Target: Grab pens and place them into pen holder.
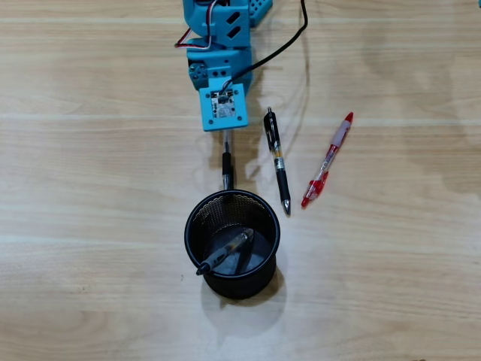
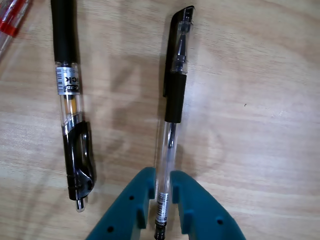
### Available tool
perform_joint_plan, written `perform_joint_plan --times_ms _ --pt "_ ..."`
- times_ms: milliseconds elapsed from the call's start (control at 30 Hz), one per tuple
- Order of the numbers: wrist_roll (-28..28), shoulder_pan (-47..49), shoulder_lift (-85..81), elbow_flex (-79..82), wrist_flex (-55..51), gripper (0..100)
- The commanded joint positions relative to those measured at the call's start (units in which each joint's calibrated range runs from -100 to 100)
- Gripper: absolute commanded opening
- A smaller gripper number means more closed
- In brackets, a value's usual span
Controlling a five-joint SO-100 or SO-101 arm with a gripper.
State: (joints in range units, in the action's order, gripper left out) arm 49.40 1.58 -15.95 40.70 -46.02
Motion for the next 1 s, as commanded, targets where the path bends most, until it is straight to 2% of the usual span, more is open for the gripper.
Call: perform_joint_plan --times_ms 0,200,400,633,967 --pt "0.00 -1.44 -0.06 -2.62 -0.43 4" --pt "0.25 -0.81 0.03 -2.53 -0.43 5" --pt "0.76 0.28 0.03 -1.54 -0.43 17" --pt "2.90 4.10 1.20 0.17 0.09 17" --pt "4.17 4.55 12.71 -7.94 0.00 16"
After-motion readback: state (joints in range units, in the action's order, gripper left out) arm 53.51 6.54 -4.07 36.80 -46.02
